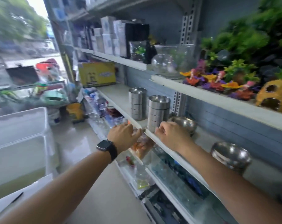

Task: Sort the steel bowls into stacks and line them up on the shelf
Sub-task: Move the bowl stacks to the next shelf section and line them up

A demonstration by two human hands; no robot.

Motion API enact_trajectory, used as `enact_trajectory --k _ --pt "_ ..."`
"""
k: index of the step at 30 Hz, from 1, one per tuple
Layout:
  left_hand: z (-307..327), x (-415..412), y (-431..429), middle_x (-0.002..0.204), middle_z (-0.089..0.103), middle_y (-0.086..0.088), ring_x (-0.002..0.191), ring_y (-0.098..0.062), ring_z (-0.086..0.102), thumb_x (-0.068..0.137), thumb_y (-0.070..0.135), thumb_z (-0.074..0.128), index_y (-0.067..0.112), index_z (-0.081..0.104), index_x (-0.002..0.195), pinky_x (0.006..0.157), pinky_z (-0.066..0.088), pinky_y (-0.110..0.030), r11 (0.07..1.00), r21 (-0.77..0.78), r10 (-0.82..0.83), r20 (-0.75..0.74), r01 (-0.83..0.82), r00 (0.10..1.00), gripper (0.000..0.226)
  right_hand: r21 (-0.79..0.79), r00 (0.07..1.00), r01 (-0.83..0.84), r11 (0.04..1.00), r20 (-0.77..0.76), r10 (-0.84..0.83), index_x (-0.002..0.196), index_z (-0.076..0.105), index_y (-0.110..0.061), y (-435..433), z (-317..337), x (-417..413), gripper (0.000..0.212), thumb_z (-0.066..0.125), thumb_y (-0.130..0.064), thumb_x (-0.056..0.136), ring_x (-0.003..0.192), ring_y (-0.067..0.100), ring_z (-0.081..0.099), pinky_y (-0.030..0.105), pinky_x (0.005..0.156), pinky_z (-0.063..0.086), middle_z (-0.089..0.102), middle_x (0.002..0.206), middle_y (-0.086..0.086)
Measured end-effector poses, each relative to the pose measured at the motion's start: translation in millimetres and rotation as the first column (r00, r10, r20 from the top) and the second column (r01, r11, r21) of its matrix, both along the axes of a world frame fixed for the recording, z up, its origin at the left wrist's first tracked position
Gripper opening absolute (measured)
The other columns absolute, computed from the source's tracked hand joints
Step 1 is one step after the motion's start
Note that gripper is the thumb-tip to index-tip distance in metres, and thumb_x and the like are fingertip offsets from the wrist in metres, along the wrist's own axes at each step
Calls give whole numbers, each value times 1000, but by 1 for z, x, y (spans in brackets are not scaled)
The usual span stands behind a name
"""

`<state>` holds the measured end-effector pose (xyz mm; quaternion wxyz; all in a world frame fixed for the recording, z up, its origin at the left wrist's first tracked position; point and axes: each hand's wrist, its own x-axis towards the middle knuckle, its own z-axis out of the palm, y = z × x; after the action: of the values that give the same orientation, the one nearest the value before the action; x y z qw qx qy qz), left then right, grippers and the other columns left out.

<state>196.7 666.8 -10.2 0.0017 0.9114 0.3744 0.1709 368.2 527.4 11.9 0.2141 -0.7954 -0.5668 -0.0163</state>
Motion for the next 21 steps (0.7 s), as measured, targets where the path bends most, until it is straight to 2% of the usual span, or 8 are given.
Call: enact_trajectory --k 4,6,10,12,14,17,21 --pt "-8 -33 24 80 68 -2 70 -21 63 98 66 30 14 66 81 68 53 -32 997 -29 67 -18 -68 998 65 -46 997 -76 996 -13 75 83 52 -24 42 -12 -29 31 40 -49 98 85 24 56 34 69 40 58 89 0" --pt "-14 -46 41 84 69 -2 73 -21 64 100 62 32 15 67 86 63 45 -28 996 -47 76 -20 -77 997 61 -72 995 -100 992 -22 98 89 55 -24 66 -20 -42 31 40 -49 98 86 23 57 33 70 42 60 92 0" --pt "-30 -68 91 86 71 -3 77 -22 67 90 73 18 13 70 89 60 35 -18 991 -49 126 -8 -126 992 80 -76 993 -120 990 -18 119 103 61 -20 117 -33 -63 34 44 -49 98 94 24 62 35 79 48 67 100 3" --pt "-34 -75 120 80 67 1 71 -19 64 82 77 9 13 70 88 60 32 -17 989 -41 145 15 -144 989 89 -88 992 -127 988 -18 126 112 61 -19 147 -37 -71 36 42 -47 98 97 24 61 36 83 48 68 104 2" --pt "-35 -81 151 74 62 4 67 -18 61 83 75 11 12 70 88 63 34 -21 987 -49 156 11 -155 988 87 -112 993 -118 987 -32 115 105 62 -22 178 -39 -75 36 40 -49 98 95 22 60 35 81 48 67 104 1" --pt "-38 -88 197 80 69 -1 73 -19 67 94 68 25 11 70 87 67 38 -24 986 -61 157 5 -157 988 74 -151 995 -95 984 -36 91 100 62 -21 221 -41 -77 37 38 -50 98 91 19 57 34 78 47 65 103 1" --pt "-43 -92 251 80 71 -3 74 -21 68 95 68 27 10 70 86 61 27 -16 990 -52 132 17 -131 991 73 -148 998 -54 987 -30 50 101 61 -20 267 -42 -77 37 38 -50 98 90 19 57 35 81 49 62 102 1"
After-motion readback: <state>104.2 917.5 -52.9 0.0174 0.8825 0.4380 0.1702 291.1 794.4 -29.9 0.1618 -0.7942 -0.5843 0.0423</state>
